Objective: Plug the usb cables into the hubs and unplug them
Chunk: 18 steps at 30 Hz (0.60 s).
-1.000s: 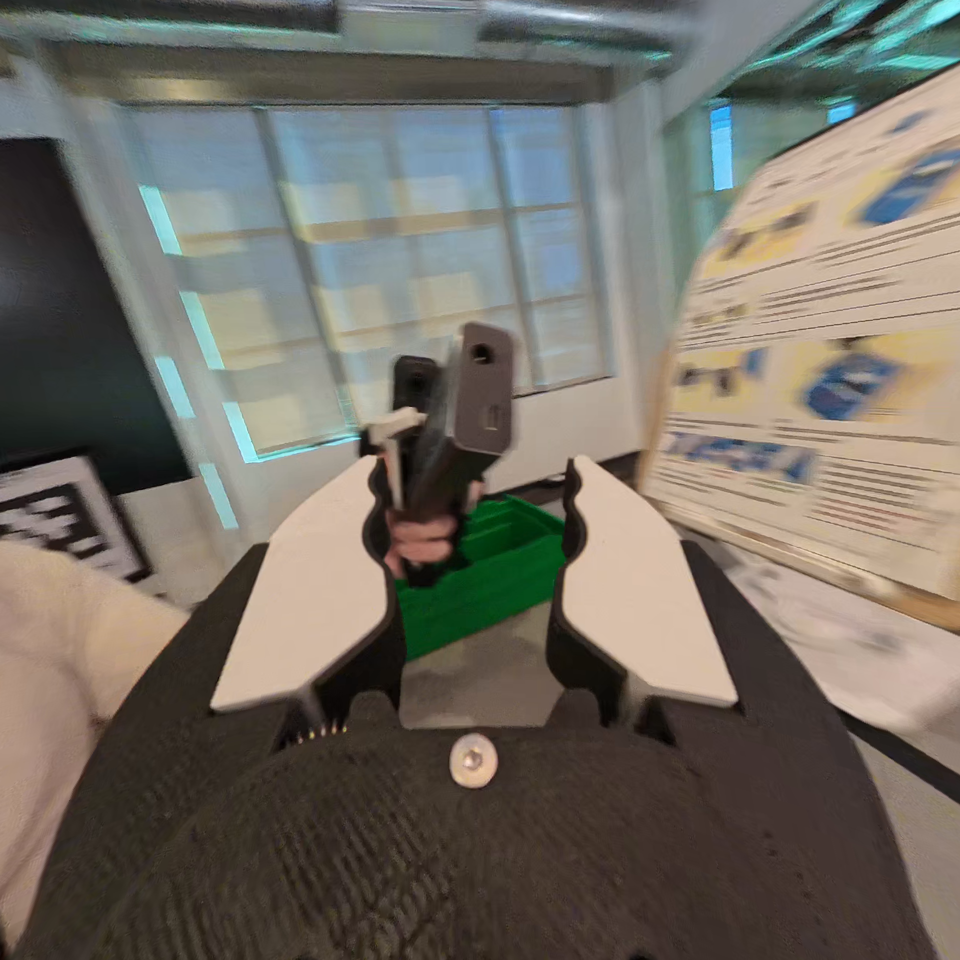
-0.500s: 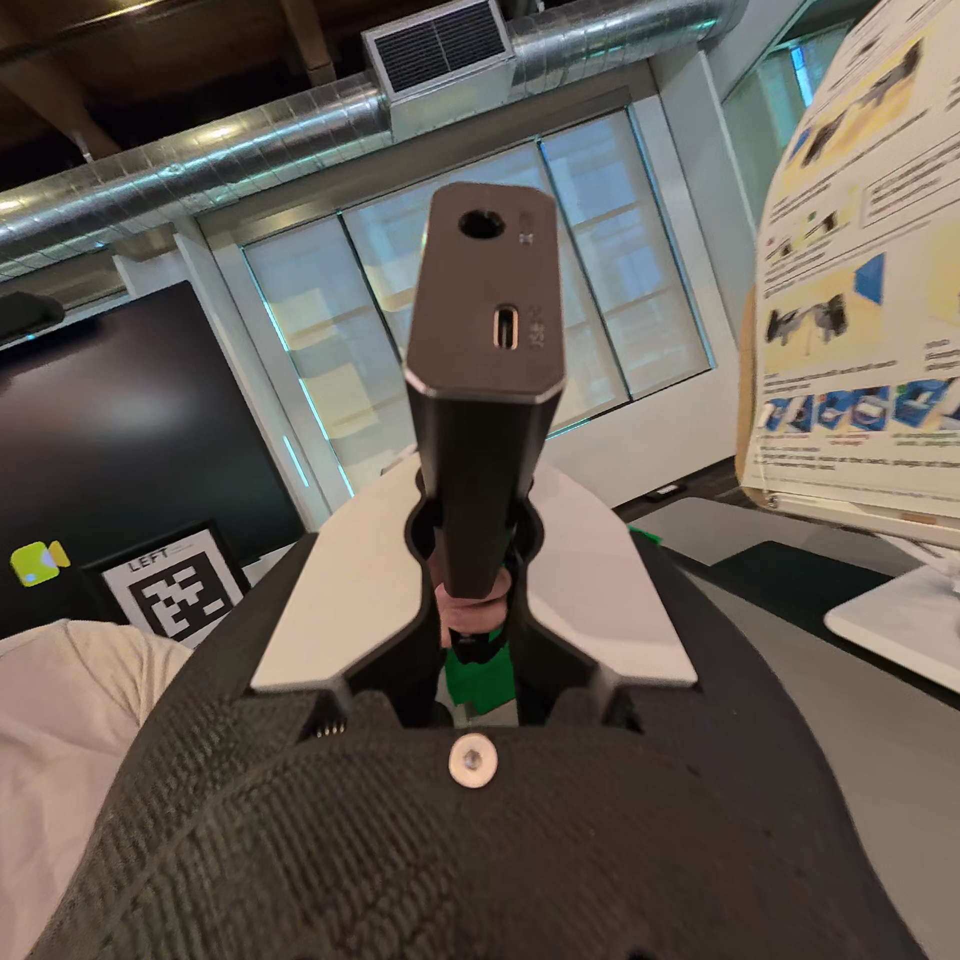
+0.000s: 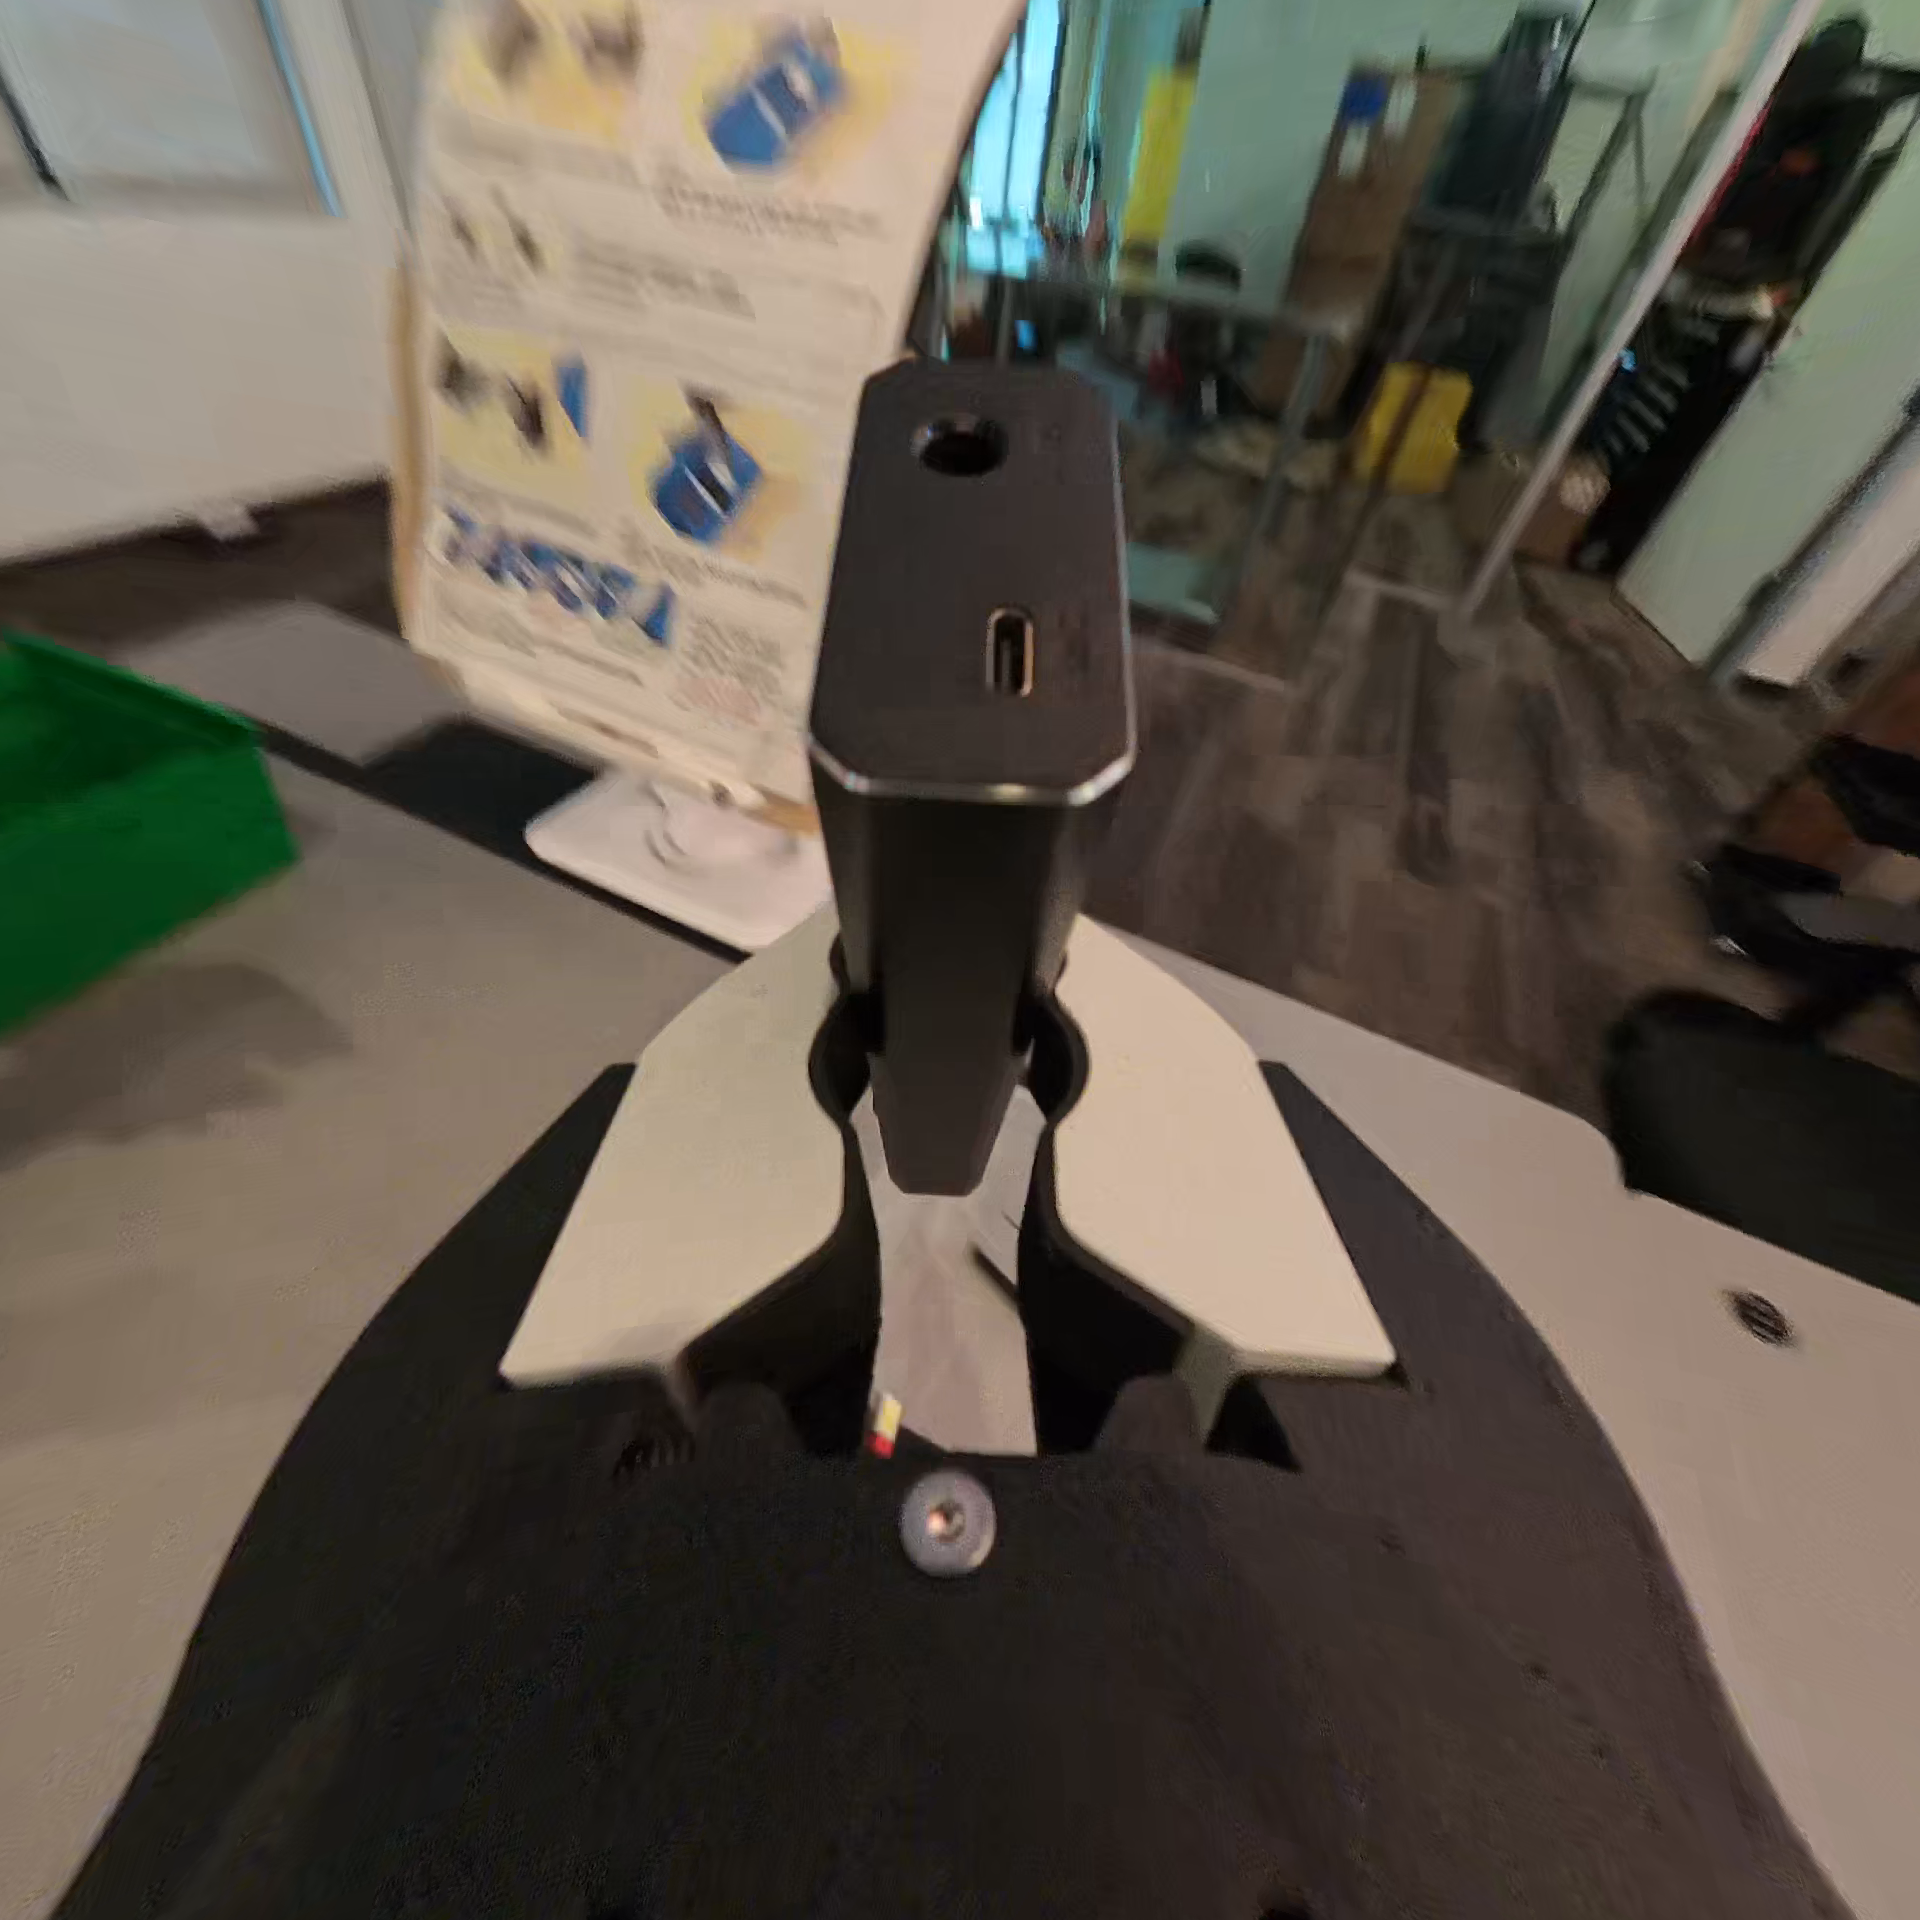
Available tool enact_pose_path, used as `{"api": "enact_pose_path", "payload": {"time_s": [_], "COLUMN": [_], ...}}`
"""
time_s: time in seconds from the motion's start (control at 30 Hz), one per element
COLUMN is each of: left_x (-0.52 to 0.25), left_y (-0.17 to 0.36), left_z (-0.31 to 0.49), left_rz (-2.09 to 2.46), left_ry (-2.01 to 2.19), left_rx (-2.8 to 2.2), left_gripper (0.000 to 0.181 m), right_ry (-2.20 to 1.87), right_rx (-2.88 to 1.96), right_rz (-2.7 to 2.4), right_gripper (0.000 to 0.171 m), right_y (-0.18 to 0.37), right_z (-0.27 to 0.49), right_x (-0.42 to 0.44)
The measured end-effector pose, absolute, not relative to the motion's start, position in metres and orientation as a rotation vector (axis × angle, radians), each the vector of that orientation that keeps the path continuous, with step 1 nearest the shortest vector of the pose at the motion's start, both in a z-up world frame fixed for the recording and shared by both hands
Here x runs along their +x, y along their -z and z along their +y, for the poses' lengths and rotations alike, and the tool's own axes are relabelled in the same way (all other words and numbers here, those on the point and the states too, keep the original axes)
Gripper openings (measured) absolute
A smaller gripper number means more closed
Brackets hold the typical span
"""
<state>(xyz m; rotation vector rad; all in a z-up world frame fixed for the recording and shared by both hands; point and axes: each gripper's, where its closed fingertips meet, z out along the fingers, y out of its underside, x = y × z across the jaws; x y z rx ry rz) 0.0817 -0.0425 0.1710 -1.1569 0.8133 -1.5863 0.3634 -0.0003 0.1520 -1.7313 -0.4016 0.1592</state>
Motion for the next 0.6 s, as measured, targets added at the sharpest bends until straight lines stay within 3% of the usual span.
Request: {"api": "enact_pose_path", "payload": {"time_s": [0.6], "left_x": [0.08], "left_y": [-0.168], "left_z": [-0.053], "left_rz": [0.921], "left_ry": [1.563], "left_rx": [-1.195], "left_gripper": [0.03], "right_ry": [0.387], "right_rx": [-2.586], "right_rz": [-0.958], "right_gripper": [0.029], "right_y": [0.022], "right_z": [0.037], "right_x": [0.429]}}
